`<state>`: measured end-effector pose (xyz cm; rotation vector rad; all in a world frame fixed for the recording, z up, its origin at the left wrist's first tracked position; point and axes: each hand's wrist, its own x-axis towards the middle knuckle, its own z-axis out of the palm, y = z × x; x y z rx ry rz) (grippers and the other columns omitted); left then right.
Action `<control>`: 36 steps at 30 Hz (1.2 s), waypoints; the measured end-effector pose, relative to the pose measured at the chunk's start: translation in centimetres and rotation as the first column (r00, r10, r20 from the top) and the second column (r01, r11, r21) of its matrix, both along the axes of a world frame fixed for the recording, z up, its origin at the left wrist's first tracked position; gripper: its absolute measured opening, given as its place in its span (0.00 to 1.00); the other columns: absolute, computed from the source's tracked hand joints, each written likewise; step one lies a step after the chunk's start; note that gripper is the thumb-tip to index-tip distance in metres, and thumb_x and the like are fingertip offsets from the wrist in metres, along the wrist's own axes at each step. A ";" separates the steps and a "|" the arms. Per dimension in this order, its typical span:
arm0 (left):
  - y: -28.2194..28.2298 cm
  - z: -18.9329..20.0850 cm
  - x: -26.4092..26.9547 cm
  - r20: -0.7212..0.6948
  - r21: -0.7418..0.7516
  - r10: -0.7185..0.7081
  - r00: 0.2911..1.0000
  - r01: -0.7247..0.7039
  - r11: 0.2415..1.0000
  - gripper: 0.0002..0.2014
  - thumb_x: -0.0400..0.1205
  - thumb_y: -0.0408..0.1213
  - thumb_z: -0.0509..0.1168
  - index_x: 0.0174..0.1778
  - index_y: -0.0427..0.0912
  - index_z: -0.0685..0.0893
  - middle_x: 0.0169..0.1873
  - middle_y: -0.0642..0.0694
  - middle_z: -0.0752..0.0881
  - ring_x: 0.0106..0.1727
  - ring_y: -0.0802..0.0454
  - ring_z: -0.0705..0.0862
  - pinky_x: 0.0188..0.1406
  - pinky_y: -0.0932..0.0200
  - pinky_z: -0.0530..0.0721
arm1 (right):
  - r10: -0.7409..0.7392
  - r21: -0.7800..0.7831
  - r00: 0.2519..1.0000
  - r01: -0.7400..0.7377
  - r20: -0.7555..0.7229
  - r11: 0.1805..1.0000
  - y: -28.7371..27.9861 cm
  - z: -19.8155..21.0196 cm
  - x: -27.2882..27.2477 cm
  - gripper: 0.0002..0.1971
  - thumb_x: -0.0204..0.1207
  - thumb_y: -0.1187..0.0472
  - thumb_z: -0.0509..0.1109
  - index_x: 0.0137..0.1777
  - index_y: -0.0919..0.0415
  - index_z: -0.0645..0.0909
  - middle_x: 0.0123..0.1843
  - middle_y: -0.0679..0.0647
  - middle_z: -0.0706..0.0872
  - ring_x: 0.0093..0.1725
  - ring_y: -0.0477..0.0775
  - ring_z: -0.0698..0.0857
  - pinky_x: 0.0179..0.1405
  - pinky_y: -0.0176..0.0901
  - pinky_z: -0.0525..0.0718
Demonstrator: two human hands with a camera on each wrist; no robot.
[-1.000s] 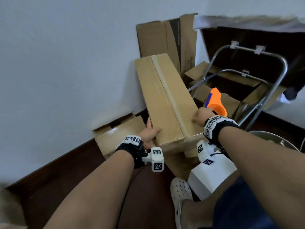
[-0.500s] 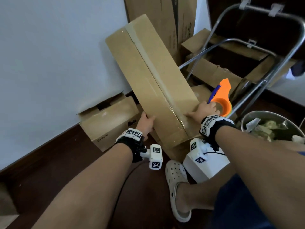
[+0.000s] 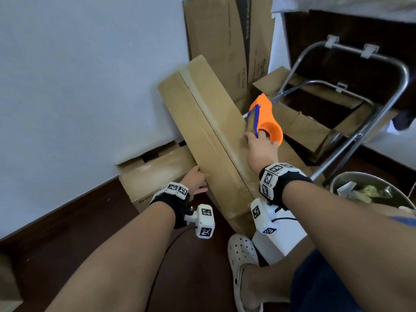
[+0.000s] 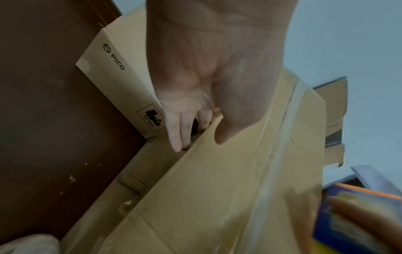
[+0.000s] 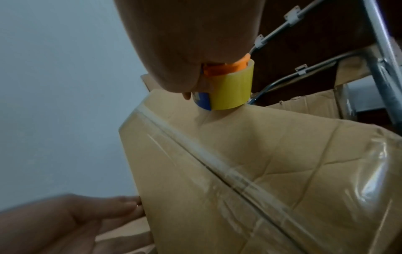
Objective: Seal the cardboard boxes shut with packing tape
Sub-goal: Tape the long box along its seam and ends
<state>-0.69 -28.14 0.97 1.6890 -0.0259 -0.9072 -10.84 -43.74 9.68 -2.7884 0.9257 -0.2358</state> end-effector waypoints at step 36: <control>12.4 -7.8 18.7 0.294 0.950 -0.712 0.638 -0.114 0.290 0.19 0.84 0.37 0.61 0.71 0.38 0.74 0.67 0.35 0.78 0.67 0.36 0.78 0.67 0.44 0.73 | 0.130 -0.365 0.976 -0.186 -0.173 0.912 5.3 -7.2 7.7 0.17 0.81 0.65 0.55 0.66 0.64 0.77 0.75 0.72 0.64 0.78 0.80 0.58 0.75 0.71 0.55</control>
